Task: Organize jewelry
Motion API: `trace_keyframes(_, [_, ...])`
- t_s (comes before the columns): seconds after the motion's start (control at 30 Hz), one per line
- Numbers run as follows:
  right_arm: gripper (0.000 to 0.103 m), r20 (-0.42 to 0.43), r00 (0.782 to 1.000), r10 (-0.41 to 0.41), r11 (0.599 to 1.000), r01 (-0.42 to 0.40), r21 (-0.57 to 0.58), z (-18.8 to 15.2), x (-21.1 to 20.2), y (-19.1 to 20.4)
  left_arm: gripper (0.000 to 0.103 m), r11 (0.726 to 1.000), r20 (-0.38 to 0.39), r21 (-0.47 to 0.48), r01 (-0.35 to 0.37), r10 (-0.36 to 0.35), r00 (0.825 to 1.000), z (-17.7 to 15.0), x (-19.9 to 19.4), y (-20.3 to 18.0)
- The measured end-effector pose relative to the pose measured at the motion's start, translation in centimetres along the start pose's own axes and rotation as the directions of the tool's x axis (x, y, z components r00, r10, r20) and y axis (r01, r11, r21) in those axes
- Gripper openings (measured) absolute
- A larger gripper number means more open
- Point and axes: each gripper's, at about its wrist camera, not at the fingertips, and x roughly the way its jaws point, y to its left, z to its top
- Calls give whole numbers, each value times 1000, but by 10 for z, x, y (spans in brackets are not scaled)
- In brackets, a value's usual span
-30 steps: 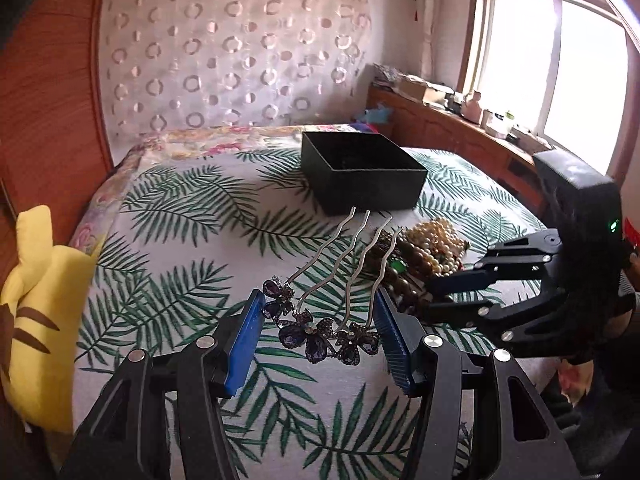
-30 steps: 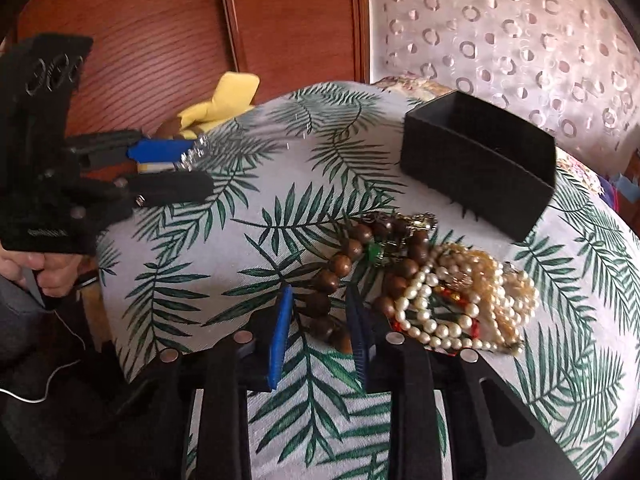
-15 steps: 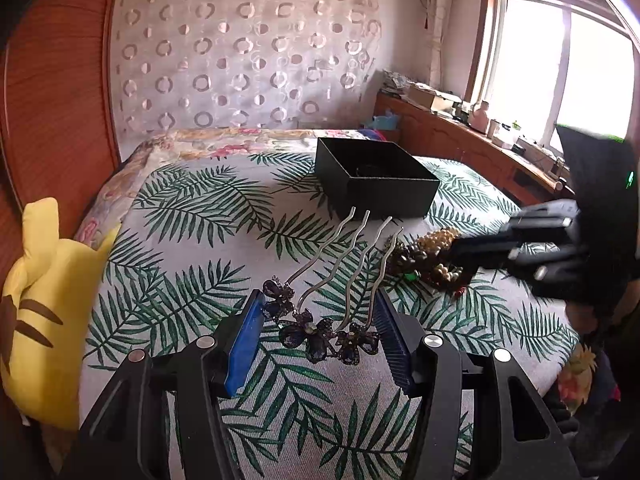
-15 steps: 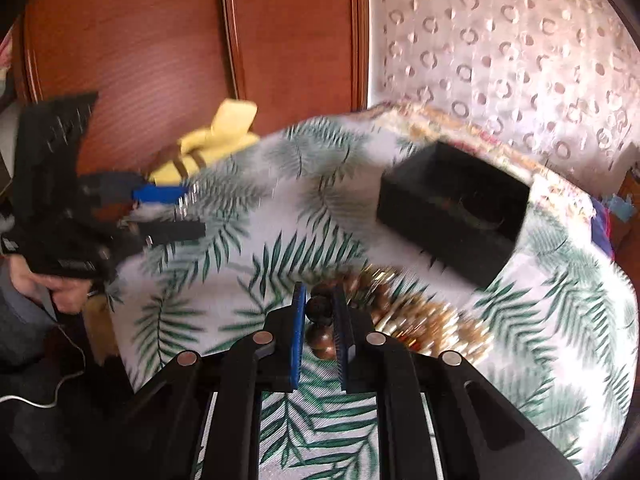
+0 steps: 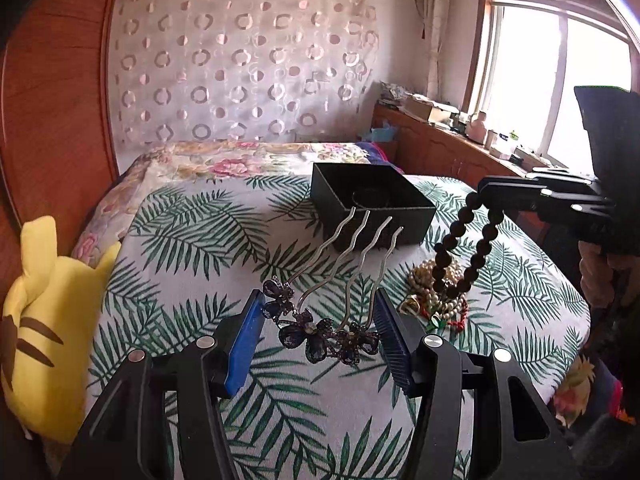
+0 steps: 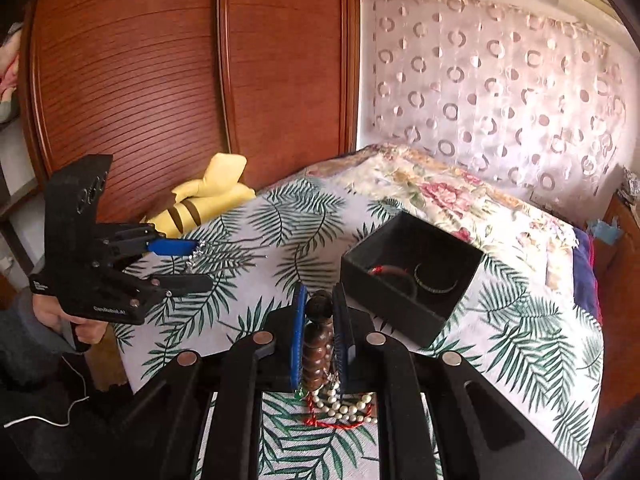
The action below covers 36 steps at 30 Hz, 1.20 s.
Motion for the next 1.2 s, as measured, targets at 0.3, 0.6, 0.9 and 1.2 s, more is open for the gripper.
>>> trace_keyframes(0.3, [15, 45, 999, -26, 1000, 26, 3, 13, -13, -11, 53, 1000, 3, 12, 9, -9, 1000, 2, 4, -7])
trace_keyframes(0.6, [15, -133, 981, -139, 988, 146, 47, -24, 30, -50, 53, 1000, 3, 11, 16, -16, 1000, -1, 5, -8])
trace_keyframes(0.9, [15, -224, 952, -210, 969, 233, 84, -68, 41, -80, 53, 1000, 0, 16, 20, -20, 1000, -1, 7, -10])
trace_keyframes(1.2, [15, -262, 911, -320, 933, 350, 79, -83, 34, -95, 53, 1000, -1, 15, 23, -23, 1000, 0, 8, -10])
